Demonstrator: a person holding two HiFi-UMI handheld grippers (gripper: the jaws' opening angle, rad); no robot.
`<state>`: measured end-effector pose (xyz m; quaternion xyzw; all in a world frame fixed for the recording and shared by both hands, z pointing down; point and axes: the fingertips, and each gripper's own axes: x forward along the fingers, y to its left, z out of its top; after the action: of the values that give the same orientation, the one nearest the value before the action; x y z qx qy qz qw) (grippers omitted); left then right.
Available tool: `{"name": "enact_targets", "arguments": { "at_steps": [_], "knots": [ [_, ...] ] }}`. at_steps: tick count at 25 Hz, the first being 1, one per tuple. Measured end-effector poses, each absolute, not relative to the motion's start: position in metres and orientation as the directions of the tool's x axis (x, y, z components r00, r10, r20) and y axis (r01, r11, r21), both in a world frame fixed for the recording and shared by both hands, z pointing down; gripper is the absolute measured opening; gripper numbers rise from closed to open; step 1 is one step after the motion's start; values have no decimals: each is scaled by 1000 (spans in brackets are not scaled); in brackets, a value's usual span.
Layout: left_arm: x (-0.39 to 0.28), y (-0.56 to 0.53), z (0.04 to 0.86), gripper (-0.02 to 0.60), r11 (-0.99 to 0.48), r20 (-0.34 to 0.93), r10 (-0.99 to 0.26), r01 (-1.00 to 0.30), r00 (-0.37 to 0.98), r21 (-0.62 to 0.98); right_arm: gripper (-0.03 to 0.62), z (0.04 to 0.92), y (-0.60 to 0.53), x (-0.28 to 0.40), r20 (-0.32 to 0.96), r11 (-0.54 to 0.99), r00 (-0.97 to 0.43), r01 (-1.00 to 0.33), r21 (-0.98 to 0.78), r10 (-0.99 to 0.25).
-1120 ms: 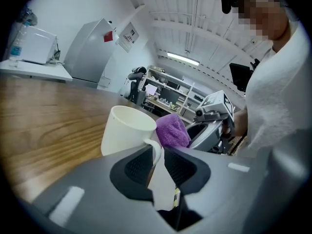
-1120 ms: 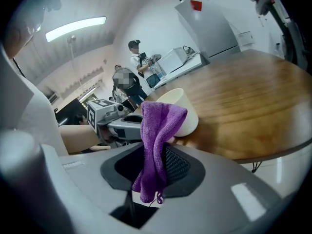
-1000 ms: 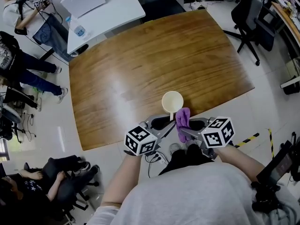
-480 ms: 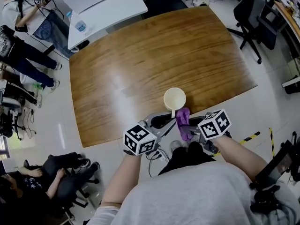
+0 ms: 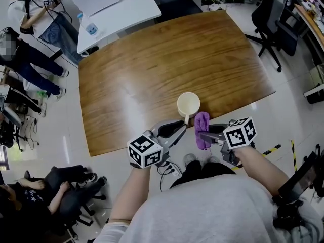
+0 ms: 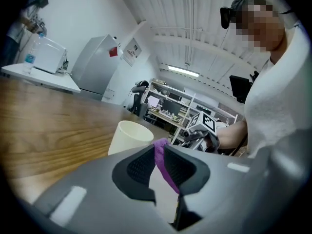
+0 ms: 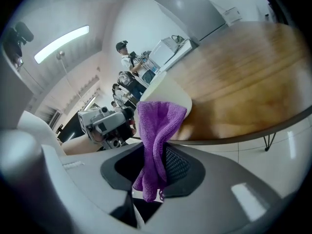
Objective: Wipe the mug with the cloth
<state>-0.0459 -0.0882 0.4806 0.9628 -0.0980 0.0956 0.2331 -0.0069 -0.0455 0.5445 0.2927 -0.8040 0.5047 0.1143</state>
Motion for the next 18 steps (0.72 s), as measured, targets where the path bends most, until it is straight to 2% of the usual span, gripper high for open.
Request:
{"name": "enact_targets", "arguments": {
  "at_steps": [4,7,12,18],
  "knots": [
    [-40,-60,444,4,-882,192,-166,-233,967,409,110,487,-31,11,366,389,-824,-537,-749,-433],
    [-28,-23,423,0,-888,170,-156,-213,973,407,110,448,-6,22,299,470,-837,-513,-718,-457],
    [-3,59,406,0,-895,138,-179,-219,974,388,110,410,60,43,237,599,-869,-475,-644,-435],
    [42,206,395,0,-885,83,-221,-236,972,402,110,396,204,82,189,682,-895,-432,-590,-404]
  ]
}}
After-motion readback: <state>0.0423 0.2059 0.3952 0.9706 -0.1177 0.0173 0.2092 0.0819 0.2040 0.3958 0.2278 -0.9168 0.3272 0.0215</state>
